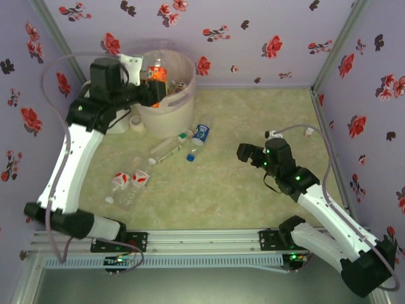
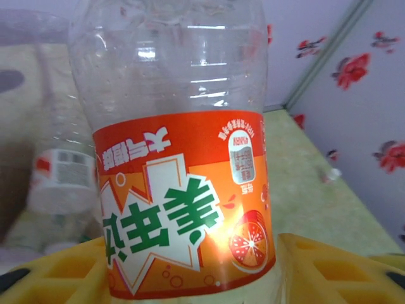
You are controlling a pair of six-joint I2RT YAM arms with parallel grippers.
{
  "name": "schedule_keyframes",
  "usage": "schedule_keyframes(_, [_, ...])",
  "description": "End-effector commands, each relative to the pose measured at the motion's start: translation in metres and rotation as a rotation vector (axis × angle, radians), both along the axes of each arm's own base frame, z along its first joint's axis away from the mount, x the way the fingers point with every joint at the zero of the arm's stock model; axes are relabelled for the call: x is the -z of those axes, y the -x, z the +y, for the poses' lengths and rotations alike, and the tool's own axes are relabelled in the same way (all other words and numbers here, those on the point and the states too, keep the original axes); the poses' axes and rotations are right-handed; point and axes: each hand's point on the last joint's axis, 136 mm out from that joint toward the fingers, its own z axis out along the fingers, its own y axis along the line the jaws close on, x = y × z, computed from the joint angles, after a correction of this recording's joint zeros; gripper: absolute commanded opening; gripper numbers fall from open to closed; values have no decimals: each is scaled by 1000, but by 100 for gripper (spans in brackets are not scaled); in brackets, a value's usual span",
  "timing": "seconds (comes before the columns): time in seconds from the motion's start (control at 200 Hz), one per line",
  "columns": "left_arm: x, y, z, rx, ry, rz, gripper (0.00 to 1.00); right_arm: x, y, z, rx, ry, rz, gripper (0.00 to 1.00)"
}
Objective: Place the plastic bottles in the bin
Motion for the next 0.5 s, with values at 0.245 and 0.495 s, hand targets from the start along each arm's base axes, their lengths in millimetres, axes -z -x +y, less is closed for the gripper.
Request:
schedule_keyframes(0.245, [79, -103, 20, -10, -269, 190, 0, 6, 23, -19, 23, 33, 36, 99])
schedule_keyframes(0.495, [130, -139, 28, -46, -386, 273, 0, 13, 31, -24, 35, 32, 60, 99])
